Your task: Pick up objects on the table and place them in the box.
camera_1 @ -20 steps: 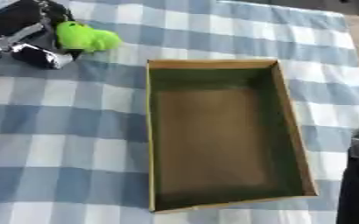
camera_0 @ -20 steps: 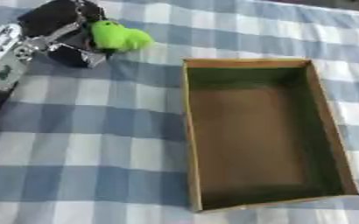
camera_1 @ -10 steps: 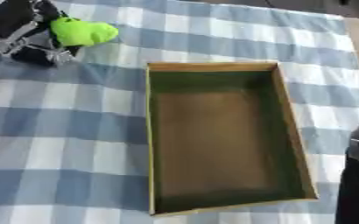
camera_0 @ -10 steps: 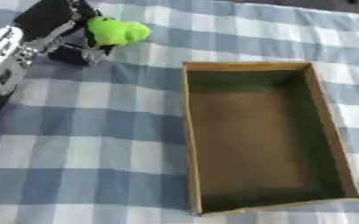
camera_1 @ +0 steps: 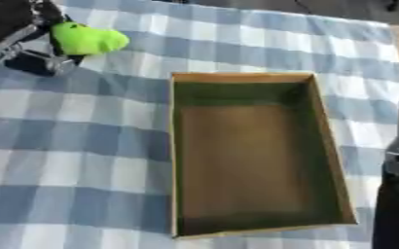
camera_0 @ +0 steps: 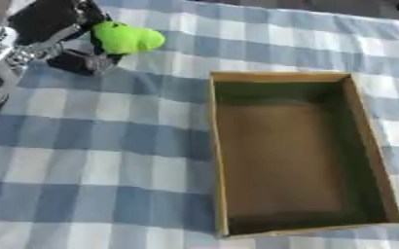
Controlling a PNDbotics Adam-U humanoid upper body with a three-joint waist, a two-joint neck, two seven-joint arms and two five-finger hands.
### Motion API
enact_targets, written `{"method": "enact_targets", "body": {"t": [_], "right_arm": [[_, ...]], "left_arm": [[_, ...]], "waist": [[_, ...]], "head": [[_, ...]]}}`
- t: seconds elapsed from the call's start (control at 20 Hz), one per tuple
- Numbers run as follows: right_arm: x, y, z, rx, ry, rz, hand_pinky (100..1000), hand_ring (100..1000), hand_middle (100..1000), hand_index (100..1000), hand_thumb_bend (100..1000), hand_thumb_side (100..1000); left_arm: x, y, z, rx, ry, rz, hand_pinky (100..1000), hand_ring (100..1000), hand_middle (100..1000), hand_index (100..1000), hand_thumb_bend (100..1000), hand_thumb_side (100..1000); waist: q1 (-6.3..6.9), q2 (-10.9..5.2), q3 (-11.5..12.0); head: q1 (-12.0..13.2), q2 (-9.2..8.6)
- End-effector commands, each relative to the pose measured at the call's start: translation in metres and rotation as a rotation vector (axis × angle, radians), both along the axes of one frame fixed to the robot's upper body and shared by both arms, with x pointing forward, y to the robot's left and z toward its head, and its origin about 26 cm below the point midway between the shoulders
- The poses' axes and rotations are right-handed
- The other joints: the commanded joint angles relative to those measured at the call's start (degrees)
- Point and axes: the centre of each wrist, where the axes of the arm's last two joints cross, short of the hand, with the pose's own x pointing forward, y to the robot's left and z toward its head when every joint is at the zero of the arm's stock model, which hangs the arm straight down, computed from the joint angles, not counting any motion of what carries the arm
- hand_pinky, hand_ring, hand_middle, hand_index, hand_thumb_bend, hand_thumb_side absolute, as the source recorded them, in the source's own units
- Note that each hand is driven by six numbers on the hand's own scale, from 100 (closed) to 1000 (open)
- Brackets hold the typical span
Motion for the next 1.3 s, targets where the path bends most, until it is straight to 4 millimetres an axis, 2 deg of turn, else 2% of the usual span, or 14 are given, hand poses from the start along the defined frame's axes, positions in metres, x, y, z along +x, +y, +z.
{"method": "enact_targets", "body": {"t": [0.05, 0.25, 0.6, 0.85, 1.1, 1.3], "right_arm": [[-0.002, -0.008, 0.003, -0.016, -0.017, -0.034, 551, 472, 479, 690, 100, 676], [-0.001, -0.012, 0.001, -0.025, -0.010, -0.049, 552, 470, 478, 686, 100, 679], [-0.001, -0.015, 0.000, -0.022, -0.015, -0.051, 553, 466, 476, 677, 100, 699], [-0.001, -0.014, 0.000, -0.008, -0.007, -0.036, 552, 465, 474, 674, 100, 696], [-0.001, -0.013, -0.001, -0.009, -0.001, -0.030, 552, 465, 474, 675, 100, 697], [-0.002, -0.012, 0.001, 0.001, -0.002, -0.019, 552, 464, 474, 674, 100, 699]], "left_arm": [[-0.017, -0.017, 0.018, 0.078, -0.001, -0.068, 100, 100, 100, 195, 100, 601], [-0.034, -0.049, 0.017, 0.123, 0.026, -0.199, 100, 100, 100, 197, 100, 601], [-0.058, -0.099, 0.017, 0.149, 0.094, -0.413, 100, 100, 100, 207, 100, 603], [-0.064, -0.128, 0.011, 0.179, 0.192, -0.527, 100, 100, 100, 216, 100, 603], [-0.064, -0.146, 0.017, 0.210, 0.215, -0.596, 100, 100, 100, 217, 100, 604], [-0.060, -0.159, 0.021, 0.225, 0.217, -0.634, 100, 100, 100, 219, 100, 605]], "waist": [[1.07, -2.29, 0.4], [2.40, -3.68, 0.8], [4.06, -5.06, 0.8], [4.25, -5.40, 0.5], [4.19, -5.40, 0.3], [4.30, -5.31, -0.4]], "head": [[-1.6, -1.29], [-2.1, -1.83], [-1.0, -0.88], [-0.3, -0.53], [0.1, -0.27], [-0.2, -1.14]]}}
